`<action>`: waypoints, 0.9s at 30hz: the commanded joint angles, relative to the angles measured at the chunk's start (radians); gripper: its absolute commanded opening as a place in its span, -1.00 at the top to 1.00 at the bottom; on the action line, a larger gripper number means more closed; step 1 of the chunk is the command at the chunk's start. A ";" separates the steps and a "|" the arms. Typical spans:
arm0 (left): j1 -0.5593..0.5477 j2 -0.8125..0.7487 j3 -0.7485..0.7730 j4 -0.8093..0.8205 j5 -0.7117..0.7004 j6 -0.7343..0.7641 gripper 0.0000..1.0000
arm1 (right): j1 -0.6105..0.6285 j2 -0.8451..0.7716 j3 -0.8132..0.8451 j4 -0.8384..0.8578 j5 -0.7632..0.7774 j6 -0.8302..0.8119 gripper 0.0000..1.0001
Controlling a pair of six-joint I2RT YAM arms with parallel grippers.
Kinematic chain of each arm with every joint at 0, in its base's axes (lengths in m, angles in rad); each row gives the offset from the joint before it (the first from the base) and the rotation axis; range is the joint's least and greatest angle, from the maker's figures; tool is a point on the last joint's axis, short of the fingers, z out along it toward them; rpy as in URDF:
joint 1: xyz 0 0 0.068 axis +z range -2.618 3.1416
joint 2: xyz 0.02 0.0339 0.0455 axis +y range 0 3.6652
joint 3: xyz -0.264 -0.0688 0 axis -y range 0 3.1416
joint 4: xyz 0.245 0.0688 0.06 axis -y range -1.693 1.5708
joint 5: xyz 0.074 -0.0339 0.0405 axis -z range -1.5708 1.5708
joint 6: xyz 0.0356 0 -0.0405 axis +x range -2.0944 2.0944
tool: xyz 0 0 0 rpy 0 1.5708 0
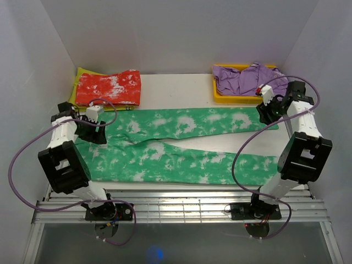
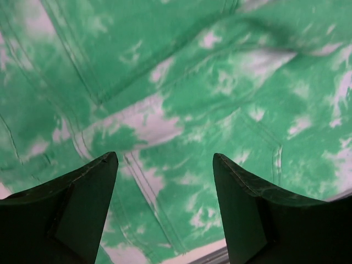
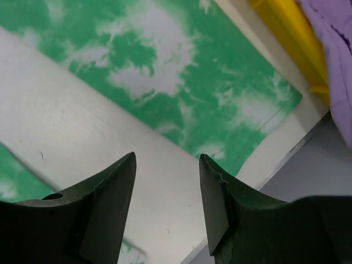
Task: Fold and stack the trousers
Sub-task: Flatten the trousers out
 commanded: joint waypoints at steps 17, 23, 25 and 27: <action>-0.079 0.153 -0.016 0.200 -0.115 -0.163 -0.62 | 0.107 0.217 -0.188 0.181 0.325 0.168 0.25; -0.081 0.116 -0.096 0.206 -0.148 -0.123 -0.58 | 0.072 0.070 -0.244 0.011 0.334 0.037 0.46; -0.079 0.098 -0.101 0.199 -0.135 -0.122 -0.58 | 0.058 0.038 -0.194 -0.026 0.322 0.021 0.46; -0.081 0.073 -0.100 0.189 -0.105 -0.122 -0.58 | 0.040 0.013 -0.146 -0.063 0.276 0.022 0.40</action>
